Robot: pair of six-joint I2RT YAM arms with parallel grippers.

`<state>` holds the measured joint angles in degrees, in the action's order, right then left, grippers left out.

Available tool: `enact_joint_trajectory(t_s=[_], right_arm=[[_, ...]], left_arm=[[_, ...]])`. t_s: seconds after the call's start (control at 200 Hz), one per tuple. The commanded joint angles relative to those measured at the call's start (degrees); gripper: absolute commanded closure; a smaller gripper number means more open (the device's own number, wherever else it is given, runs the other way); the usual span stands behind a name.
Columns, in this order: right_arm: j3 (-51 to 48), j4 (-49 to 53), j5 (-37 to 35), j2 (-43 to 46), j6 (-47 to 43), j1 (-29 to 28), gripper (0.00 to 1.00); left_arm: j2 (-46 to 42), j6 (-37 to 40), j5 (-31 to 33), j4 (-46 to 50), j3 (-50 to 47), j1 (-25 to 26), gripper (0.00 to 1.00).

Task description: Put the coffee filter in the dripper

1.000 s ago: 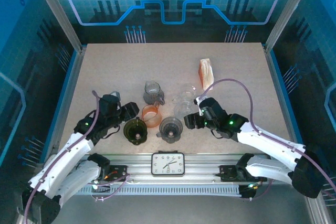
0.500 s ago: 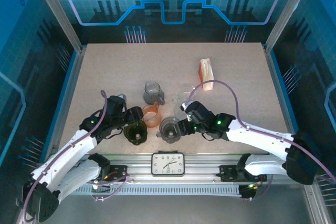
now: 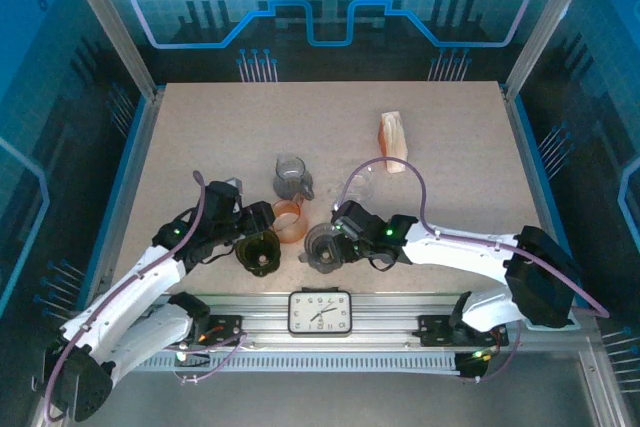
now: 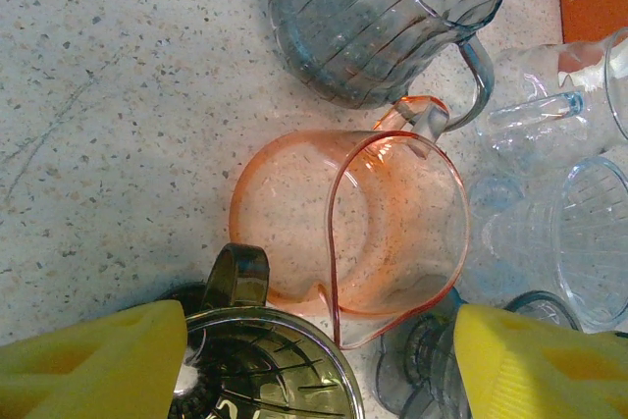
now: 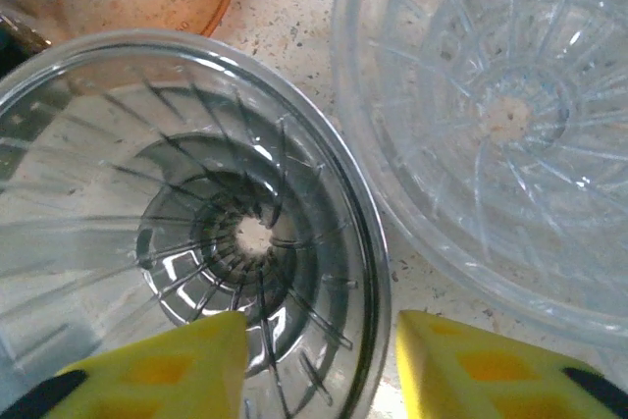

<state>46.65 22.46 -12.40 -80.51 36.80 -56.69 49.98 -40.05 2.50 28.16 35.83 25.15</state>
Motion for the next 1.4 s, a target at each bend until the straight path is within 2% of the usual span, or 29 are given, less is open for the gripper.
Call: enact_joint_trajectory(t_s=[0.0, 0.29, 0.535, 0.961, 1.181, 1.391], right_arm=[[2.0, 2.6, -1.8, -0.5, 1.3, -1.1, 0.61], [2.3, 6.4, -3.2, 1.2, 1.3, -1.3, 0.87], [0.2, 12.6, -4.5, 7.1, 1.3, -1.3, 1.00], [-5.0, 22.3, -4.2, 16.3, 2.7, 2.8, 1.00], [-5.7, 26.5, -4.0, 19.8, 0.9, 7.4, 1.00], [-6.2, 27.2, -3.1, 22.2, -1.5, 14.7, 1.00]], left_arm=[[-0.6, 1.6, -1.3, -0.1, 1.6, 0.4, 0.26], [0.0, 1.8, -1.7, 0.0, 2.7, 0.4, 0.25], [0.6, 2.3, -1.7, -0.1, 3.5, 0.4, 0.23], [2.1, 2.7, -2.5, -0.9, 4.1, 0.4, 0.22], [2.7, 3.2, -2.3, -0.9, 4.6, 0.4, 0.22], [3.4, 3.2, -2.2, -0.8, 5.2, 0.4, 0.21]])
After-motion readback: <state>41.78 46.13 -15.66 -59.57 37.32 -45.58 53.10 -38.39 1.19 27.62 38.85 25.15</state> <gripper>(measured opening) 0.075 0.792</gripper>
